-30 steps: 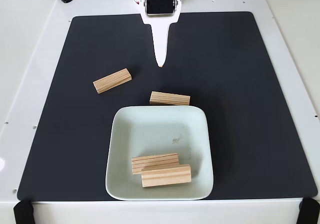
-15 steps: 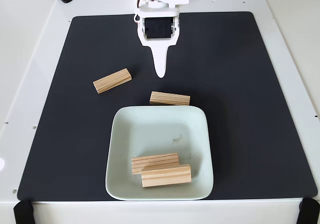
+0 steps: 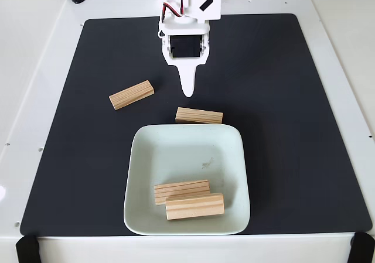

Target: Pick up the wooden block and place them on the plate.

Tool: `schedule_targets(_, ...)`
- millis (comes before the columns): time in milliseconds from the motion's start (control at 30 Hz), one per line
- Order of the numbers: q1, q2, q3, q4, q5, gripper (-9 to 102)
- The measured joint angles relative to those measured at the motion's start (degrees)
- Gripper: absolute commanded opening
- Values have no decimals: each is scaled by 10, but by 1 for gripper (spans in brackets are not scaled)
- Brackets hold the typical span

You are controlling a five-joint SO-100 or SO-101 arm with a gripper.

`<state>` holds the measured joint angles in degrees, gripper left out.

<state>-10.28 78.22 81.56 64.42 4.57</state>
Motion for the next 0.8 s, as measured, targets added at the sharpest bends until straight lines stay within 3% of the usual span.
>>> schedule_targets(267, 0, 0, 0, 0, 0, 15)
schedule_targets(800, 20, 0, 30, 0, 0, 15)
